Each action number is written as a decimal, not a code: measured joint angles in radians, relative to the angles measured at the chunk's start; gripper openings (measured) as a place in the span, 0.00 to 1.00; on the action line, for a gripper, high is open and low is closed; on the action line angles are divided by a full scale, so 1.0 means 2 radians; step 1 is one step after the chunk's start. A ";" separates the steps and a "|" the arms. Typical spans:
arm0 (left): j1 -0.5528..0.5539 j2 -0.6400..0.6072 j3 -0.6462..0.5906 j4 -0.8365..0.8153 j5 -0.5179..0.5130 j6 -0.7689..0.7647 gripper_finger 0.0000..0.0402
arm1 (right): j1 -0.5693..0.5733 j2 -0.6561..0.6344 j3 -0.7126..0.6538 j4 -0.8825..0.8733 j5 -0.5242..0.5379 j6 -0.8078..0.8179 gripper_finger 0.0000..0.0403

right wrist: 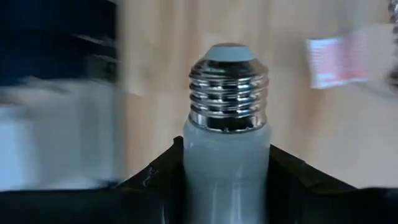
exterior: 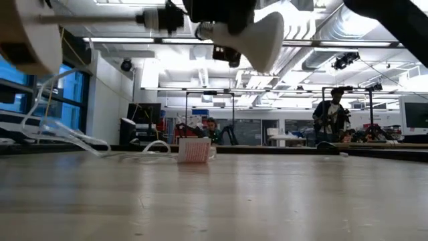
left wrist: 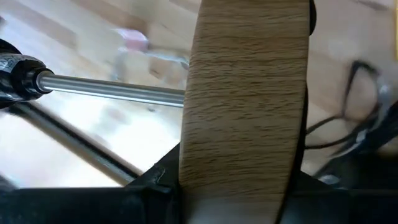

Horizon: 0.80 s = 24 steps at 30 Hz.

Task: Screw lightbulb
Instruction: Insert the light bulb into the lamp holder

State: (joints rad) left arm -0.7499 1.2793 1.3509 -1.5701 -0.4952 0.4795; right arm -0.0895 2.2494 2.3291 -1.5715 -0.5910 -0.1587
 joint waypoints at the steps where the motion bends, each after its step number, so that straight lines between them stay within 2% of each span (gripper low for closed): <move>1: -0.003 -0.014 -0.005 0.001 -0.013 0.016 0.27 | -0.009 0.000 0.000 0.000 -0.038 0.004 0.38; 5: -0.004 -0.074 -0.043 -0.004 -0.030 0.091 0.27 | -0.028 -0.002 0.001 0.000 -0.146 0.015 0.38; 8: -0.001 -0.099 -0.065 -0.001 -0.004 0.107 0.27 | -0.032 -0.002 0.001 0.000 -0.214 0.015 0.38; 10: 0.002 -0.100 -0.080 -0.001 -0.005 0.132 0.27 | -0.034 -0.002 0.001 0.000 -0.246 0.015 0.38; 14: 0.008 -0.083 -0.099 0.006 -0.052 0.193 0.27 | -0.030 -0.002 0.001 0.000 -0.246 0.011 0.38; 24: 0.060 -0.027 -0.104 0.036 -0.076 0.218 0.27 | -0.027 -0.002 -0.001 0.000 -0.241 0.001 0.38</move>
State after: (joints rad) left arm -0.6291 1.2259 1.1435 -1.4986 -0.6464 0.9164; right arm -0.1440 2.2452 2.3264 -1.5713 -1.0732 -0.1563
